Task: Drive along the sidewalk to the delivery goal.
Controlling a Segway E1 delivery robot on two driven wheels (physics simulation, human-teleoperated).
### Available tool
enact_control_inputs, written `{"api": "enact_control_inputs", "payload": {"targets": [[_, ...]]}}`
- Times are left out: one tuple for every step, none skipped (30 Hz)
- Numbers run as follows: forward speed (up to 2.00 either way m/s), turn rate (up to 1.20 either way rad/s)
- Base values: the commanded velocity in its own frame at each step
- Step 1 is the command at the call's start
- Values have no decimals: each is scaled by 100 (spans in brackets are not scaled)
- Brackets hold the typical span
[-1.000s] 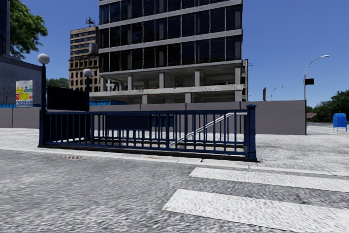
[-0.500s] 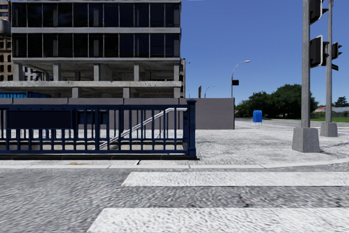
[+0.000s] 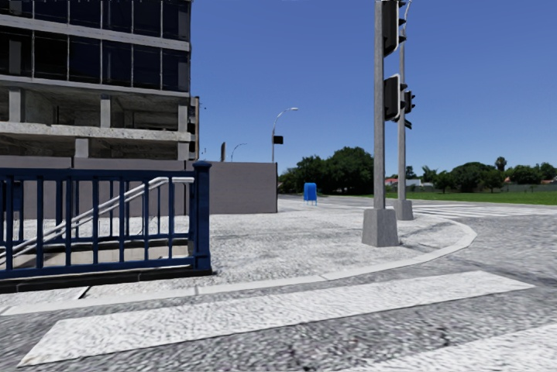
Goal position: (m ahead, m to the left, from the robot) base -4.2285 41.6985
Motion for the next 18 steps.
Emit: {"api": "enact_control_inputs", "payload": {"targets": [[89, -80], [89, -80], [89, -78], [89, -78], [89, -78], [90, -73], [91, -61], [92, -39], [92, -39], [93, 0], [93, 0], [95, 0], [96, 0], [96, 0], [96, 0], [98, 0], [100, 0], [104, 0]]}}
